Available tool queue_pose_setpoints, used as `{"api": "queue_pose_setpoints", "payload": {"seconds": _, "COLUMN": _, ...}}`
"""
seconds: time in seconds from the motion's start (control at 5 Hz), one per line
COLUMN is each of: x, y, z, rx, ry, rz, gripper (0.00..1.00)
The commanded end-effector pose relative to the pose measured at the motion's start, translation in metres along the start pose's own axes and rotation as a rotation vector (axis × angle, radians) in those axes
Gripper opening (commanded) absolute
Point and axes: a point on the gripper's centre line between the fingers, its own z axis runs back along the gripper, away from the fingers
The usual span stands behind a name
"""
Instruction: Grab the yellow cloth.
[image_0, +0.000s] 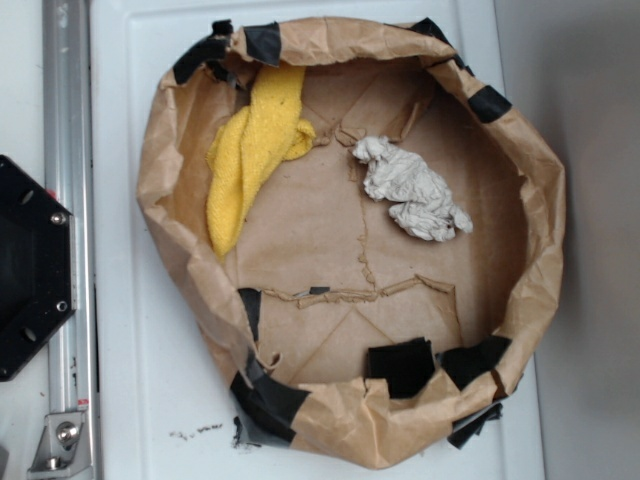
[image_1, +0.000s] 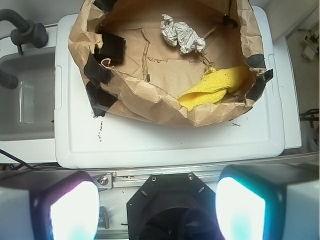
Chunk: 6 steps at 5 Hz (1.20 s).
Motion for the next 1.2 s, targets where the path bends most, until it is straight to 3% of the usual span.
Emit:
{"api": "queue_pose_setpoints", "payload": {"seconds": 0.0, "x": 0.0, "y": 0.0, "z": 0.0, "rx": 0.0, "ry": 0.0, "rz": 0.0, "gripper": 1.0}}
{"api": "queue_pose_setpoints", "payload": {"seconds": 0.2, "x": 0.041, "y": 0.02, "z": -0.01, "rx": 0.032, "ry": 0.051, "rz": 0.092, "gripper": 1.0}}
{"api": "queue_pose_setpoints", "payload": {"seconds": 0.4, "x": 0.08, "y": 0.047, "z": -0.056, "rx": 0.132, "ry": 0.079, "rz": 0.333, "gripper": 1.0}}
{"api": "queue_pose_setpoints", "payload": {"seconds": 0.6, "x": 0.1, "y": 0.054, "z": -0.097, "rx": 0.145, "ry": 0.062, "rz": 0.398, "gripper": 1.0}}
{"api": "queue_pose_setpoints", "payload": {"seconds": 0.8, "x": 0.098, "y": 0.071, "z": -0.146, "rx": 0.234, "ry": 0.097, "rz": 0.422, "gripper": 1.0}}
{"api": "queue_pose_setpoints", "payload": {"seconds": 1.0, "x": 0.09, "y": 0.082, "z": -0.193, "rx": 0.297, "ry": 0.091, "rz": 0.346, "gripper": 1.0}}
